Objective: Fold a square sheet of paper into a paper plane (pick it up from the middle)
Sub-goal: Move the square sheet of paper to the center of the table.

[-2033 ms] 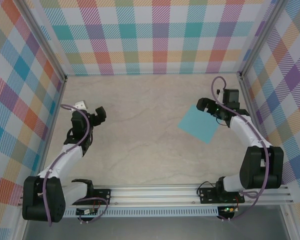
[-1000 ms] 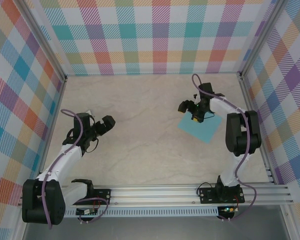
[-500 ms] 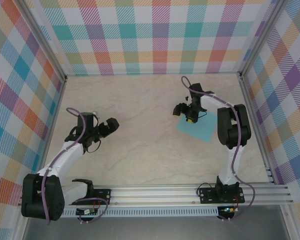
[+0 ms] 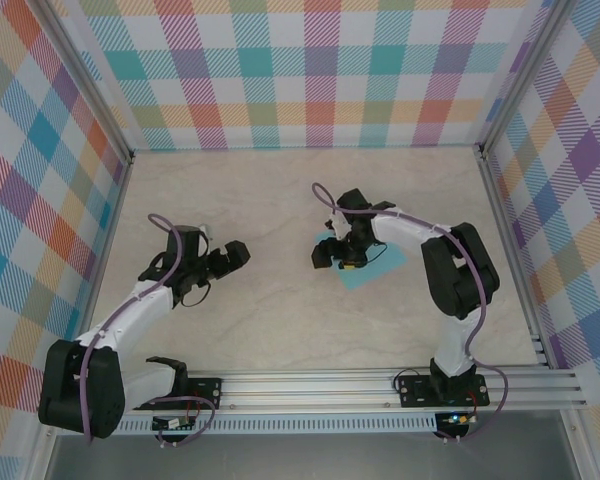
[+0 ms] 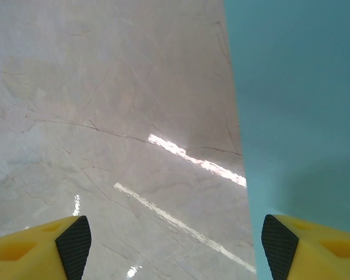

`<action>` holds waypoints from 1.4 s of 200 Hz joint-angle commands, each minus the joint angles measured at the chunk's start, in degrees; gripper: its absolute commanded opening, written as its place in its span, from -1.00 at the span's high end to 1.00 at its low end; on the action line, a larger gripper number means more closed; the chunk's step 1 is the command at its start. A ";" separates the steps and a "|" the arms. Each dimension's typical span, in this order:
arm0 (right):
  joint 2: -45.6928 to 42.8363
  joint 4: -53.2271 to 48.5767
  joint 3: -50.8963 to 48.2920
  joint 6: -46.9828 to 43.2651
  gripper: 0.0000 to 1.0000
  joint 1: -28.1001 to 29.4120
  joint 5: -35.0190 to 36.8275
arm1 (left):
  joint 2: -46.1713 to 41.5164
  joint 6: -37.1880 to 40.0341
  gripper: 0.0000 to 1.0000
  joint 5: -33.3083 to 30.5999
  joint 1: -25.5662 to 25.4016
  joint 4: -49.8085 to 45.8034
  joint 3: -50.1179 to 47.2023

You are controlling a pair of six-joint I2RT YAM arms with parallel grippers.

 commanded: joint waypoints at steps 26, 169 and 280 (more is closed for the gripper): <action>-1.57 -2.03 0.93 4.77 -0.55 -1.72 11.14 | 2.02 0.26 -1.00 0.54 -3.06 1.32 2.39; 2.07 12.44 -7.05 40.92 -0.35 8.72 5.86 | 3.52 0.50 -1.00 -0.76 -3.66 2.02 2.93; -3.68 3.00 -3.32 21.39 -0.36 -4.73 9.25 | 5.10 0.12 -1.00 2.42 -5.82 3.82 3.80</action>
